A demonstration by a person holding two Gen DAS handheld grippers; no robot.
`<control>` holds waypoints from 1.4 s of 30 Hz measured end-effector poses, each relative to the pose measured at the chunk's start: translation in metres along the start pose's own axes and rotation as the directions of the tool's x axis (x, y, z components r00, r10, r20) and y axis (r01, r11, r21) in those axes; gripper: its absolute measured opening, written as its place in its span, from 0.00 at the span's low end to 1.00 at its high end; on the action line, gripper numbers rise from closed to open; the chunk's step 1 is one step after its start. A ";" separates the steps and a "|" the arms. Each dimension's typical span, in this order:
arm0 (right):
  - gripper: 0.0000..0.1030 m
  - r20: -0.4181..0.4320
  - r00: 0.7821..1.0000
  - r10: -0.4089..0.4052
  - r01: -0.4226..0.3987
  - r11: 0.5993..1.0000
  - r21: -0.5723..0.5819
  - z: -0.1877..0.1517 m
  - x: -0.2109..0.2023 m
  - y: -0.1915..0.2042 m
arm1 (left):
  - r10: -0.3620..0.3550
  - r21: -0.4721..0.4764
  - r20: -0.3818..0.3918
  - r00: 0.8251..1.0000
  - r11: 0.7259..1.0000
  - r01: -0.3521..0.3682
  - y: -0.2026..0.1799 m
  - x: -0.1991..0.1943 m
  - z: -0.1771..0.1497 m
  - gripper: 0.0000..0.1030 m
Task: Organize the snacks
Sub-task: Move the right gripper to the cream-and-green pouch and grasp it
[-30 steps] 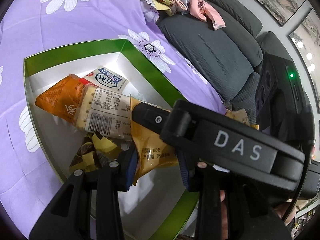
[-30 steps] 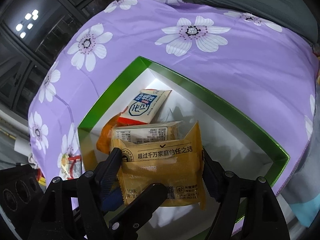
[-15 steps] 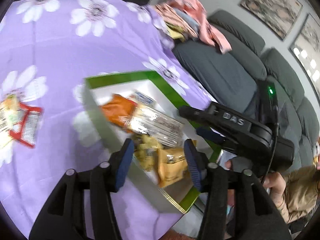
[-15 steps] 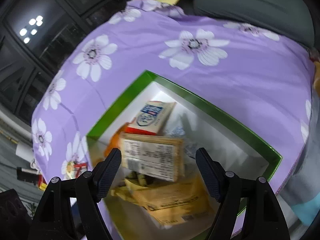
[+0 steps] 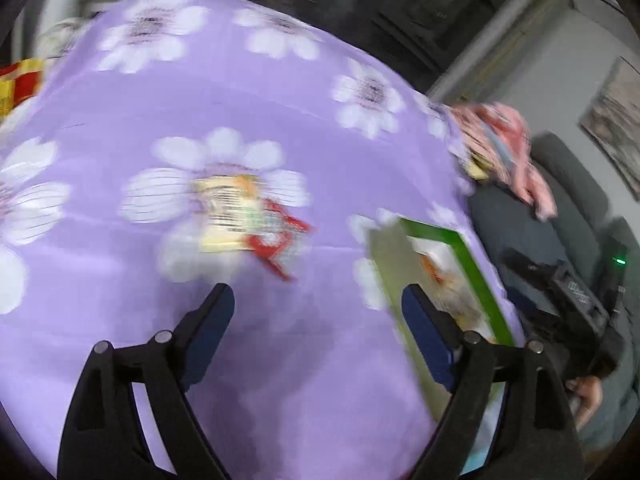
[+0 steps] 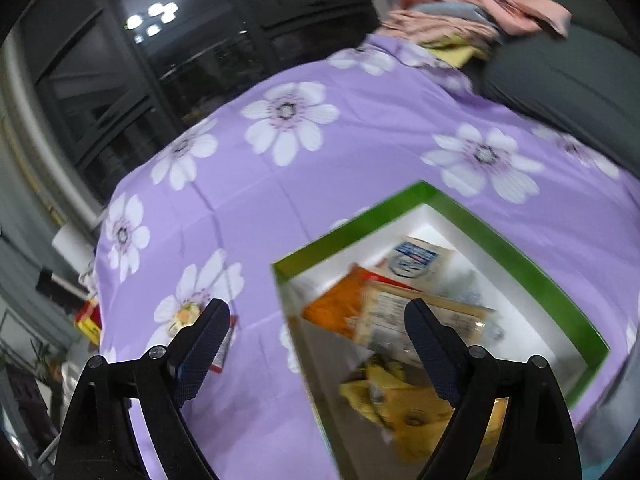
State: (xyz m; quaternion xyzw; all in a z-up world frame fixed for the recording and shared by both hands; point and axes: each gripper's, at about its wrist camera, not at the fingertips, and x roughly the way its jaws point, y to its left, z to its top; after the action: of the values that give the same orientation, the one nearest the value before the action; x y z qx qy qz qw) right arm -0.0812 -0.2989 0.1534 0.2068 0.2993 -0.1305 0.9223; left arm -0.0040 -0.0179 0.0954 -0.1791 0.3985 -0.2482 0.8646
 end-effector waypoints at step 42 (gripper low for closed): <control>0.40 -0.508 0.860 0.057 -0.272 0.893 -0.360 -0.059 0.217 0.224 | 0.343 -0.221 -0.019 0.939 0.915 -0.338 0.107 -0.026 0.020 0.84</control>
State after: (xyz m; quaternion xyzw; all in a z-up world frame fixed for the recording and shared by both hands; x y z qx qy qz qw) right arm 0.1421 -0.1003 0.0463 0.0554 0.5220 0.0740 0.8479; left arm 0.0278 0.0866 0.0693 -0.2045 0.4400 -0.0463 0.8732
